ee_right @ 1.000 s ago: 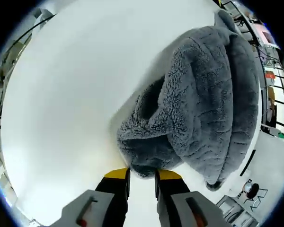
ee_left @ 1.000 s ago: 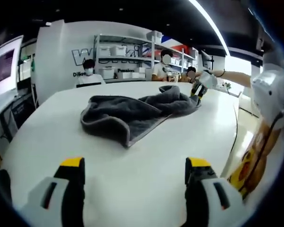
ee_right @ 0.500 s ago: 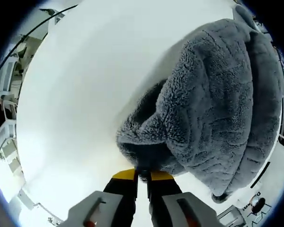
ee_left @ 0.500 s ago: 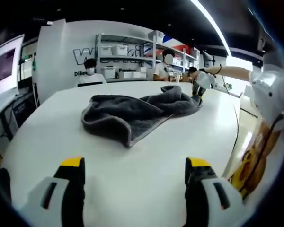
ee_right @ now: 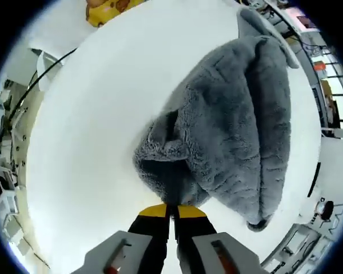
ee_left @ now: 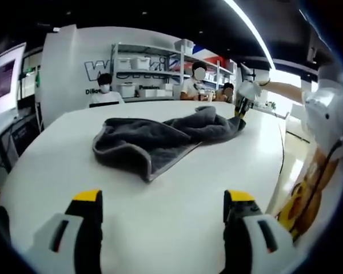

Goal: Fold the towel on the table until its edges align and the towel forms a compact rectangular stack.

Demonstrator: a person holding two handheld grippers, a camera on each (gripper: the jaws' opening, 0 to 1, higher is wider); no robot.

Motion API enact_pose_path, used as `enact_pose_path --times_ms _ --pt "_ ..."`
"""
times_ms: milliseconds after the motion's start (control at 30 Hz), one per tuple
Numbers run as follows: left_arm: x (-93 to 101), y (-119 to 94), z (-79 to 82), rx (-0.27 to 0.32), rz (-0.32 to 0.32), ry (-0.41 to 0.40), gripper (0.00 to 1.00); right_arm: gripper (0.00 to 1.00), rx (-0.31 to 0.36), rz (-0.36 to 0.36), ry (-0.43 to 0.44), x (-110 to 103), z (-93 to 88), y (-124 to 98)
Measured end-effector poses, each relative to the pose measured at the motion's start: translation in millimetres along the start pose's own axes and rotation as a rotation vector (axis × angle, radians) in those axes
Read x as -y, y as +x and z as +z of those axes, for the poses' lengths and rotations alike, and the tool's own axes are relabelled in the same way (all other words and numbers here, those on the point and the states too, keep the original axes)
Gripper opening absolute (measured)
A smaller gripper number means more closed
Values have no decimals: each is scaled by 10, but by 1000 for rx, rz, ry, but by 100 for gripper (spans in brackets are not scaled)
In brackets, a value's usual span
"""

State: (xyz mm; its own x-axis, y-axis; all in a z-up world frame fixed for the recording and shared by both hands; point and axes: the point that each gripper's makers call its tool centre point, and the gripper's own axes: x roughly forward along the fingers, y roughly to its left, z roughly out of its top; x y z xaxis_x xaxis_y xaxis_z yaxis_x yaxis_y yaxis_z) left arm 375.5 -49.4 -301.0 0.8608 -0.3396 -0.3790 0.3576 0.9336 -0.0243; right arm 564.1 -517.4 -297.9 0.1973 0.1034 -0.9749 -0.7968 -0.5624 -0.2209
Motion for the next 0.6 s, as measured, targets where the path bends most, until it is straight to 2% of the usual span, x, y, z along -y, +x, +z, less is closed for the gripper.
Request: enact_pose_path --times_ms 33,133,233,300,400,600 --pt "5 -6 1 2 -2 0 92 3 5 -6 9 -8 7 -24" --pt "23 -49 -1 9 -13 5 92 3 58 -60 104 -108 93 -287" --pt "23 -90 9 18 -17 8 92 3 73 -103 138 -177 113 -491" --pt "22 -112 16 24 -18 10 92 3 82 -158 170 -170 133 -624" --pt "21 -140 24 32 -20 12 92 3 95 -189 191 -194 165 -745" --pt "21 -163 30 43 -28 16 92 2 152 -342 265 -148 279 -1176"
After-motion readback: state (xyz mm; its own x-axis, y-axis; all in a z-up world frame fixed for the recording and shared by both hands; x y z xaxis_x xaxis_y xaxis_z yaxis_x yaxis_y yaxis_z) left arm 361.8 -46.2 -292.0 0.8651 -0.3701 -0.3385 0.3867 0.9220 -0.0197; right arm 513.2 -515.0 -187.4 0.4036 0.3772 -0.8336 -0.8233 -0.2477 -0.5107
